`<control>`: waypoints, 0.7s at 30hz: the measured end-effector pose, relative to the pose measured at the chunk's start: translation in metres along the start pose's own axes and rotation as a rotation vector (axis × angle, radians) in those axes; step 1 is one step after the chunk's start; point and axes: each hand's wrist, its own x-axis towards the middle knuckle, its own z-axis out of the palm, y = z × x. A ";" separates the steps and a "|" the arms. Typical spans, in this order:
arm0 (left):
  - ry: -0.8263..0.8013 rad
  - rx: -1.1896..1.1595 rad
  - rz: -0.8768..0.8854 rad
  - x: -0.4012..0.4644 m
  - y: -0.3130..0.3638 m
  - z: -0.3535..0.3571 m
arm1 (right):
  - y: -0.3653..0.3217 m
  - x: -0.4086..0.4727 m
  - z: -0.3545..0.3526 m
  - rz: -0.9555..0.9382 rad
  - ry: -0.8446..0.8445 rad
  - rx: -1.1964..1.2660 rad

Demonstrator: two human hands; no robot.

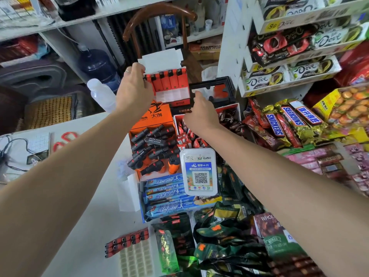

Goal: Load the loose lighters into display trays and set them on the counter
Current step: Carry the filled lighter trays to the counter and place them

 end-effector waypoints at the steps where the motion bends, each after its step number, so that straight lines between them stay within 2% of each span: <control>1: 0.019 0.017 0.043 -0.008 0.005 -0.001 | 0.001 -0.005 -0.003 -0.008 0.011 0.001; 4: 0.029 0.045 0.127 -0.034 0.022 -0.004 | 0.005 -0.023 -0.014 -0.042 0.058 -0.010; 10: -0.050 0.037 0.264 -0.116 0.050 0.001 | 0.017 -0.081 -0.033 -0.036 0.178 -0.018; 16: -0.063 -0.004 0.365 -0.196 0.077 0.004 | 0.039 -0.168 -0.046 0.009 0.330 -0.023; 21: -0.116 -0.055 0.515 -0.267 0.097 0.008 | 0.060 -0.252 -0.049 0.077 0.513 -0.031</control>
